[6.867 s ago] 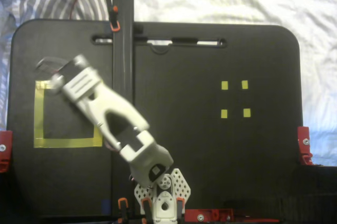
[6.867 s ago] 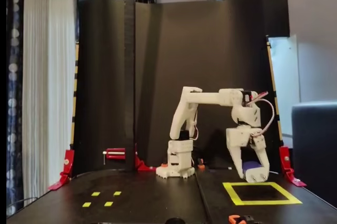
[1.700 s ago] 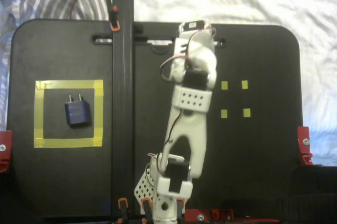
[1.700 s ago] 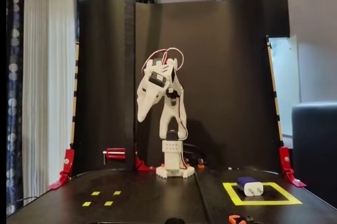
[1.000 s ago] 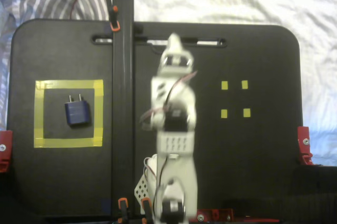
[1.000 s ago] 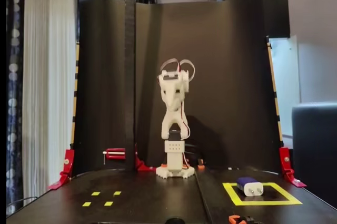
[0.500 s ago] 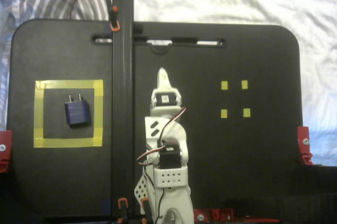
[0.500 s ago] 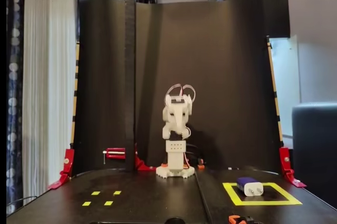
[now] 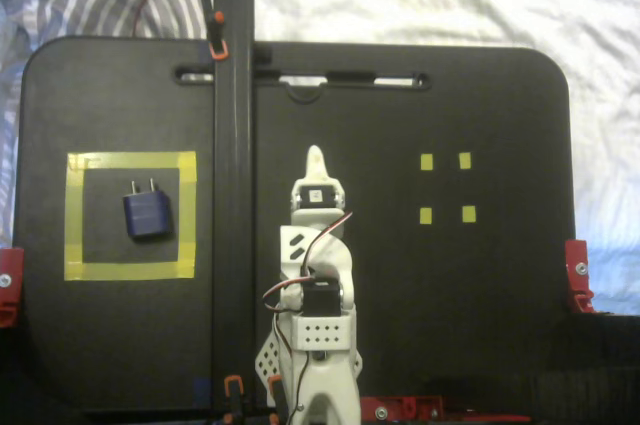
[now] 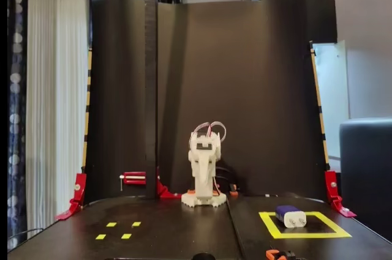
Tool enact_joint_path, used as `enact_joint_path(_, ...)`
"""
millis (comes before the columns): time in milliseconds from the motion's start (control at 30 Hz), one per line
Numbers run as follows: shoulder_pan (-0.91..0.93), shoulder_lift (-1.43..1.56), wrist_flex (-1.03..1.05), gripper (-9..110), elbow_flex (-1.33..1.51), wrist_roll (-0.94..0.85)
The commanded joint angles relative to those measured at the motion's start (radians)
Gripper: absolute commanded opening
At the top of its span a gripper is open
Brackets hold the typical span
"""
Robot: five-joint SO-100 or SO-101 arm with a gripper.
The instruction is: Grasp a block and put it in the designated area.
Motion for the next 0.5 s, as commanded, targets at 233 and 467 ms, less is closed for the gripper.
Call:
enact_joint_path(233,0.006,0.003,0.118,0,0.006,-0.005)
enact_joint_path(467,-0.002,0.005,0.184,0,0.008,-0.005)
